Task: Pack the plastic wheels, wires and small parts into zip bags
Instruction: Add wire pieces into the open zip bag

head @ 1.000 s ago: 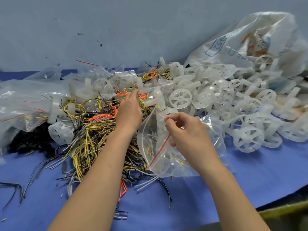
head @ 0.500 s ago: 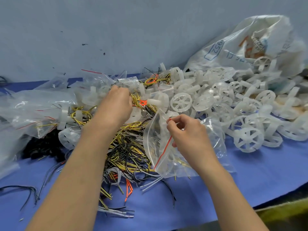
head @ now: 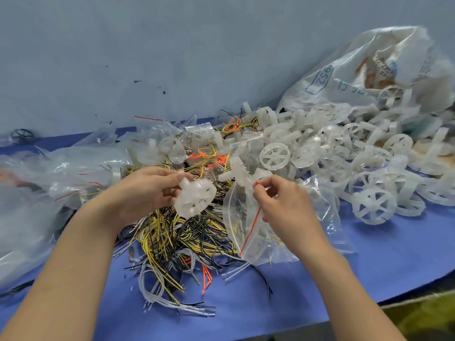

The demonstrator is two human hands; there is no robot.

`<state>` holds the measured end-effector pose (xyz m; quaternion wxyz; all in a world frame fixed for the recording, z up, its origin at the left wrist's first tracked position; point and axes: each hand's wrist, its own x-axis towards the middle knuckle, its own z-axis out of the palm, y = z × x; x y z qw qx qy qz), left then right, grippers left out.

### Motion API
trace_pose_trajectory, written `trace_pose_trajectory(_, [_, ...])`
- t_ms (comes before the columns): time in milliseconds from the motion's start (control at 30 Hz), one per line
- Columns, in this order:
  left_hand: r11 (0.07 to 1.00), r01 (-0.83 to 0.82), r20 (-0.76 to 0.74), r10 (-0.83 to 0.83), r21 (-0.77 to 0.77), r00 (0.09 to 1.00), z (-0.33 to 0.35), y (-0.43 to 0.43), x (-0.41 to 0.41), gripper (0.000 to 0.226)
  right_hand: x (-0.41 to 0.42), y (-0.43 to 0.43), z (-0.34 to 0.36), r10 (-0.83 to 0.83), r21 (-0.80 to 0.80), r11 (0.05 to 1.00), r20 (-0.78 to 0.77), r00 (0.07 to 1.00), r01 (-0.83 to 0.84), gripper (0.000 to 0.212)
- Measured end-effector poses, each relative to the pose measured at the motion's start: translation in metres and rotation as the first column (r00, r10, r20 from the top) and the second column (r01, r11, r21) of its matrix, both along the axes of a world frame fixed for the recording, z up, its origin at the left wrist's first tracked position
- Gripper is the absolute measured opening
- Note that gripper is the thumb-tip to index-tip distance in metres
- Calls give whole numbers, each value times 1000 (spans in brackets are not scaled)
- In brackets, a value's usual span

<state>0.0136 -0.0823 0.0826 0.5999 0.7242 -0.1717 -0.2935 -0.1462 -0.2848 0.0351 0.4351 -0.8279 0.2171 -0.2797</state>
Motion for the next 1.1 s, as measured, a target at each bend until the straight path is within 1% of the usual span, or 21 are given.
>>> trace_pose_trajectory(67, [976,-9,-141,-22,-217,990,3,6,-3,27,0,1,0,4,1,1000,-3,1000,-4,17])
trace_pose_trajectory(100, [929,-42,-252,-56,-368,966,4,9,-5,29,1,1,0,5,-2,1000,-6,1000,-5,16])
trace_pose_trajectory(133, [853,-113,-370,-98,-509,924,5,12,-6,33,1,1,0,3,-9,1000,-10,1000,-3,16])
trace_pose_trajectory(167, [773,-193,-461,-142,-605,876,4,12,-8,37,1,1,1,0,-19,1000,-13,1000,0,17])
trace_pose_trajectory(200, [714,-248,-511,-176,-655,842,4,12,-12,38,1,2,1,-3,-25,1000,-12,1000,3,17])
trace_pose_trajectory(233, [690,-259,-520,-197,-675,831,5,10,-17,37,0,2,1,-5,-23,1000,-6,1000,5,17])
trace_pose_trajectory(300, [725,-184,-462,-204,-664,863,6,5,-28,27,0,3,2,-5,-2,1000,10,1000,5,17])
trace_pose_trajectory(433, [819,56,-356,-308,-570,882,7,-3,-45,32,-1,5,5,0,60,998,45,999,-2,16])
trace_pose_trajectory(500, [896,72,-346,-242,-438,907,3,-10,-50,37,-1,6,8,4,105,994,68,998,-11,13])
trace_pose_trajectory(567, [948,14,-280,-108,-317,954,-4,-17,-57,38,-2,6,10,6,134,991,82,997,-17,11])
trace_pose_trajectory(633, [973,-46,-146,13,-227,989,-11,-26,-64,32,-2,9,12,3,146,989,98,995,-17,10])
trace_pose_trajectory(700, [989,-89,78,99,-121,992,-16,-36,-72,26,-3,12,13,-17,107,994,128,992,3,11])
trace_pose_trajectory(733, [993,-100,205,110,-61,973,-19,-41,-76,25,-3,15,15,-33,61,998,144,989,25,11])
trace_pose_trajectory(800, [995,-101,397,83,26,914,-26,-50,-83,26,-5,20,18,-54,-59,996,160,986,64,11])
trace_pose_trajectory(867, [993,-81,541,24,81,841,-30,-57,-88,25,-5,25,22,-39,-173,983,150,988,65,11])
trace_pose_trajectory(900, [994,-60,576,-2,89,817,-31,-59,-89,22,-6,29,24,-26,-214,975,136,990,55,11])
trace_pose_trajectory(933, [996,-28,580,-25,82,814,-30,-61,-91,19,-6,33,26,-12,-239,970,118,993,40,12])
trace_pose_trajectory(967, [998,-1,549,-37,68,835,-29,-63,-92,18,-7,38,27,7,-252,967,99,995,19,13])
trace_pose_trajectory(1000, [999,18,491,-36,41,871,-27,-65,-94,24,-7,43,27,31,-260,966,79,996,-9,14])
trace_pose_trajectory(1033, [1000,24,386,-20,-5,922,-26,-67,-96,36,-8,48,27,56,-266,963,59,997,-38,14])
trace_pose_trajectory(1100, [979,-5,38,13,-206,999,-31,-70,-96,59,-9,56,26,99,-280,956,28,995,-87,13])
